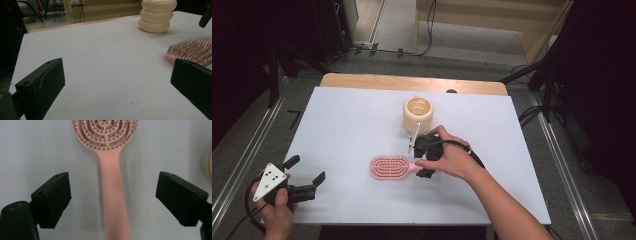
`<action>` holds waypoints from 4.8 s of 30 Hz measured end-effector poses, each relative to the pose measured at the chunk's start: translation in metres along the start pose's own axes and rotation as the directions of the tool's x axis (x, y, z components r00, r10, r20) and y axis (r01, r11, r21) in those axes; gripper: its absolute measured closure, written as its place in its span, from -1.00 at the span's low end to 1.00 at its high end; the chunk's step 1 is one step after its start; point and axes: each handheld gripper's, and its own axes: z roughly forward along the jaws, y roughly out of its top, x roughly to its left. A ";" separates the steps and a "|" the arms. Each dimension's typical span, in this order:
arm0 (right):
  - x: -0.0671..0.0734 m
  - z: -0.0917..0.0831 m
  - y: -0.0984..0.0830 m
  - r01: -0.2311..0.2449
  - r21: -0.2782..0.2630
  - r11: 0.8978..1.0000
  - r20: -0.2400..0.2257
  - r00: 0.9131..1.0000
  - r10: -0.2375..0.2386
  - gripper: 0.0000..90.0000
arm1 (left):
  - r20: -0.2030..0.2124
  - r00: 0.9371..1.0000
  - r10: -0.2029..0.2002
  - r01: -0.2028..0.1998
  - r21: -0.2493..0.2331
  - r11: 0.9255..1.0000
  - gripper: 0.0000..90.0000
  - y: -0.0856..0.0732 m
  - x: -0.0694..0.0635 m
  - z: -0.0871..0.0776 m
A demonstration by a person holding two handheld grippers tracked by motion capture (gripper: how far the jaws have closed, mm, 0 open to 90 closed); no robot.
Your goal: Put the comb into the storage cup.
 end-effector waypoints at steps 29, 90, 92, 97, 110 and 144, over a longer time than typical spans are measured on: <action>0.006 0.025 0.015 0.002 0.079 0.997 0.047 0.999 -0.006 0.38 | 0.011 1.000 -0.015 0.015 -0.009 1.000 -1.00 0.000 0.002 -0.001; 0.002 0.034 0.023 -0.020 0.128 0.992 0.002 1.000 0.020 0.50 | 0.017 1.000 -0.012 0.012 -0.002 1.000 -1.00 0.000 0.002 0.000; 0.002 0.034 0.023 -0.022 0.127 0.992 0.003 1.000 0.022 0.51 | 0.018 1.000 -0.011 0.011 -0.002 1.000 -1.00 0.000 0.002 0.000; 0.003 0.033 0.022 -0.010 0.121 0.993 0.017 1.000 0.008 0.51 | 0.019 1.000 -0.012 0.012 -0.004 1.000 -1.00 0.000 0.002 0.000; 0.000 0.019 0.007 -0.062 0.078 0.995 0.054 0.997 0.058 0.51 | 0.018 1.000 -0.011 0.011 -0.001 1.000 -1.00 0.000 0.002 0.000; 0.006 -0.003 -0.038 -0.202 -0.255 0.945 0.049 0.974 0.222 0.51 | 0.009 1.000 -0.004 0.003 0.005 1.000 -1.00 0.000 0.001 0.000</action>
